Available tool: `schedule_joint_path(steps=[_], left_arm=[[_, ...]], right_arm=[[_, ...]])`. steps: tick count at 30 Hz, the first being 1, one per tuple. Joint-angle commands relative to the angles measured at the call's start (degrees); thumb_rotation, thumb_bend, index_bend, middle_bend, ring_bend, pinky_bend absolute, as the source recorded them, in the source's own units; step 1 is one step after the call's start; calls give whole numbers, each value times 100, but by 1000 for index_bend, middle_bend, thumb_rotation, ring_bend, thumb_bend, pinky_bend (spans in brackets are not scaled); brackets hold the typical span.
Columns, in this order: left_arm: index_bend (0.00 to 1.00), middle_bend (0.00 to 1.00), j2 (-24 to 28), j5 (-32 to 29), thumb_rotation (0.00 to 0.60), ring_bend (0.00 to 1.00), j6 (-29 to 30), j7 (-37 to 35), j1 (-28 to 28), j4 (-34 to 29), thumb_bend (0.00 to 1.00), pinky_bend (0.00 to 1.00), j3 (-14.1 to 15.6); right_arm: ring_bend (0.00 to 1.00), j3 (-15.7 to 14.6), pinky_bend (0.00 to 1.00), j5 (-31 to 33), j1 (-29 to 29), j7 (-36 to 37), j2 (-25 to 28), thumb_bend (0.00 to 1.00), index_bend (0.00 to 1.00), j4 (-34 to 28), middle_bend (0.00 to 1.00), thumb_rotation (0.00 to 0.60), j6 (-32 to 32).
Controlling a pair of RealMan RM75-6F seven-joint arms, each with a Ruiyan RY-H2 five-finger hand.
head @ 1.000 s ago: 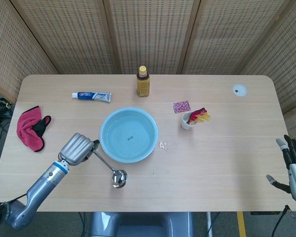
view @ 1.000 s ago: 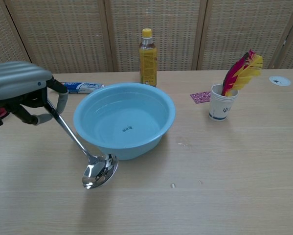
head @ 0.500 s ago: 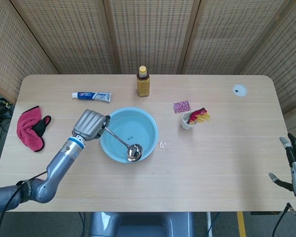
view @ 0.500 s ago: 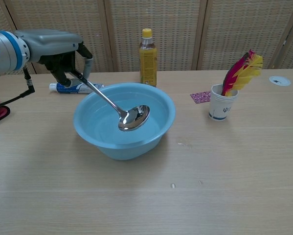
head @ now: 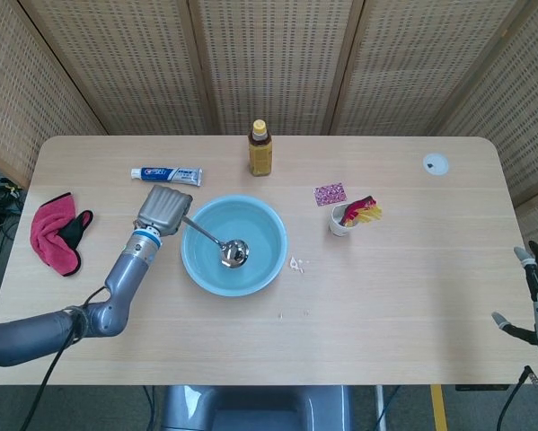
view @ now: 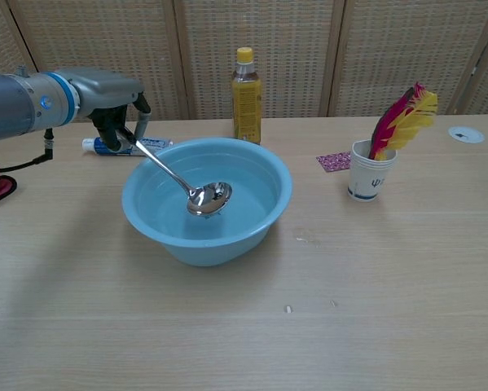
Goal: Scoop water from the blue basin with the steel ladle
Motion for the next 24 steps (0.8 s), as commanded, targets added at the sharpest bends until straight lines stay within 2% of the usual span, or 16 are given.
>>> schedule_joint_path(steps=[1,24], left_arm=[[713,967,-114,-102,600,920,-52,98,-125,150,571,1000,63],[722,967,-1151,-640,600,915,-242,993,-1034,1262,579,1000,418]], right_arm=[[0,10,0,23,7,32,5,0,0,17,0,600,-19],[0,103,0,256,12,307,36,0,0,205,0,600,-109]])
